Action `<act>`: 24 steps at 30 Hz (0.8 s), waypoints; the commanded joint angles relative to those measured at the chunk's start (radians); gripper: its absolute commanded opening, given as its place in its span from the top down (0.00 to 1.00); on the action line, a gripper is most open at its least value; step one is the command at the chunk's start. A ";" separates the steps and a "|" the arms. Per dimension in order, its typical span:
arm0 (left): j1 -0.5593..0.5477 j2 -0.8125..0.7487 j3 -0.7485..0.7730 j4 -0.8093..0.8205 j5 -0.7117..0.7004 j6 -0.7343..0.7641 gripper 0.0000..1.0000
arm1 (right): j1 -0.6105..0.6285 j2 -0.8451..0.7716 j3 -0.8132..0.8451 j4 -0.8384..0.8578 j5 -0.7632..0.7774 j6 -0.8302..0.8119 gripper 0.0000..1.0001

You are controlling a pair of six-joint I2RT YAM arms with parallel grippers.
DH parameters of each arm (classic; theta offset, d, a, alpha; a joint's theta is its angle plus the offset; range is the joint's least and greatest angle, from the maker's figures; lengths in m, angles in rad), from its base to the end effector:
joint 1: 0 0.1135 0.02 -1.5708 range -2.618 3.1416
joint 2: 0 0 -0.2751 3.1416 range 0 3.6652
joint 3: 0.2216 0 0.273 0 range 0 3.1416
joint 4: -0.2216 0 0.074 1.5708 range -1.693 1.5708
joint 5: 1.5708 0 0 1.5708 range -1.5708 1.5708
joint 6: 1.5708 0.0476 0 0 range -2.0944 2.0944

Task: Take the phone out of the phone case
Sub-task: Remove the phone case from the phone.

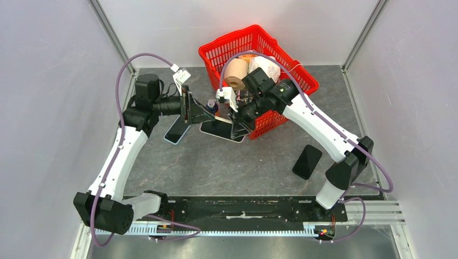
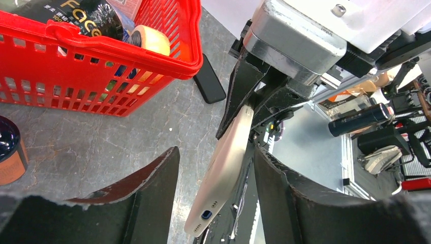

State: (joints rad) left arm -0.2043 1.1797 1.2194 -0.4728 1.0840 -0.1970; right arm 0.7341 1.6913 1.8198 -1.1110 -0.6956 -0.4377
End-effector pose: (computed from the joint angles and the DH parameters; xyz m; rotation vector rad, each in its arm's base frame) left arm 0.2522 -0.0952 0.3980 0.7212 1.8531 -1.3315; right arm 0.2549 0.2711 0.3883 -1.6025 1.9209 1.0028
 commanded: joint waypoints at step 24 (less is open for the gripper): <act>0.000 0.052 -0.141 0.300 0.199 -0.418 0.98 | 0.072 -0.079 -0.045 0.113 0.207 -0.064 1.00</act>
State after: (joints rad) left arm -0.2035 1.2098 1.0969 -0.2386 1.3014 -0.3492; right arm 0.7498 1.6573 1.7760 -1.1301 -0.6331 -0.4454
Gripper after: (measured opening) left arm 0.123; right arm 0.195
